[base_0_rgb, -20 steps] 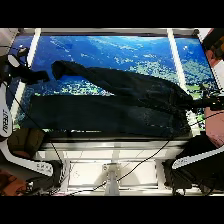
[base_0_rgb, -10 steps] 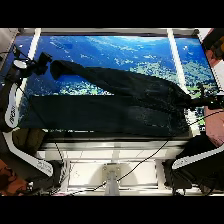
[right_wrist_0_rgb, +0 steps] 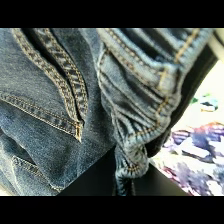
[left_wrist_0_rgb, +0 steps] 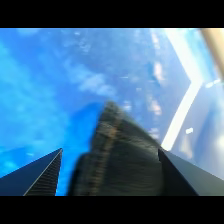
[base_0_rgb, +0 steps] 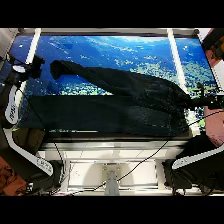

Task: Fold the clothes and pants, and hang the long-sleeved shirts on hangers.

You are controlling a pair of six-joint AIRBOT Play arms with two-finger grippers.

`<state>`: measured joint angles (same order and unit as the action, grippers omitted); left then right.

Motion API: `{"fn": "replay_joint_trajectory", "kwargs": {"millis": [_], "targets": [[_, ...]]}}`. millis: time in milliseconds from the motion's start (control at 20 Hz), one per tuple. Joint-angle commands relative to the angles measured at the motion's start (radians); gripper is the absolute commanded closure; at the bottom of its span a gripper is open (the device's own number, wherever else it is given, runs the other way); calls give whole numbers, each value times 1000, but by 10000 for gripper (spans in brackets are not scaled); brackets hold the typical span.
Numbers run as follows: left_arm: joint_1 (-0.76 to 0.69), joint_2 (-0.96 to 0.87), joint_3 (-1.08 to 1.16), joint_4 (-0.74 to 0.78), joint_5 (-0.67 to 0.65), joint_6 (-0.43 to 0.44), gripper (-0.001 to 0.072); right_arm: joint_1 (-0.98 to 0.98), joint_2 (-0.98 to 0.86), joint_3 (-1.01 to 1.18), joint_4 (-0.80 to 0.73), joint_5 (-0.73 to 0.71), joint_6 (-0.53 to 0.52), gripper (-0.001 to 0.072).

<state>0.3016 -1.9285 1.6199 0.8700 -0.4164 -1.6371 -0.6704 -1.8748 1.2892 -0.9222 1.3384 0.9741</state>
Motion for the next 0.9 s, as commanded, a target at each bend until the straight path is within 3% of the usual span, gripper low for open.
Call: {"fn": "replay_joint_trajectory", "kwargs": {"millis": [0,100,200,700,750,850], "targets": [[23,-28,46,112,-125,2,15,0,0,1,-159,-63,0,656],[22,-68,108,115,-213,65,44,0,0,1,-159,-63,0,656],[10,-116,179,114,-259,70,44,0,0,1,-159,-63,0,656],[-27,-233,267,114,-163,6,72,0,0,1,-160,-63,0,656],[-35,-232,267,114,-139,10,88,0,0,1,-160,-63,0,656],[-55,-230,268,115,-106,93,213,0,0,1,-160,-63,0,657]]}}
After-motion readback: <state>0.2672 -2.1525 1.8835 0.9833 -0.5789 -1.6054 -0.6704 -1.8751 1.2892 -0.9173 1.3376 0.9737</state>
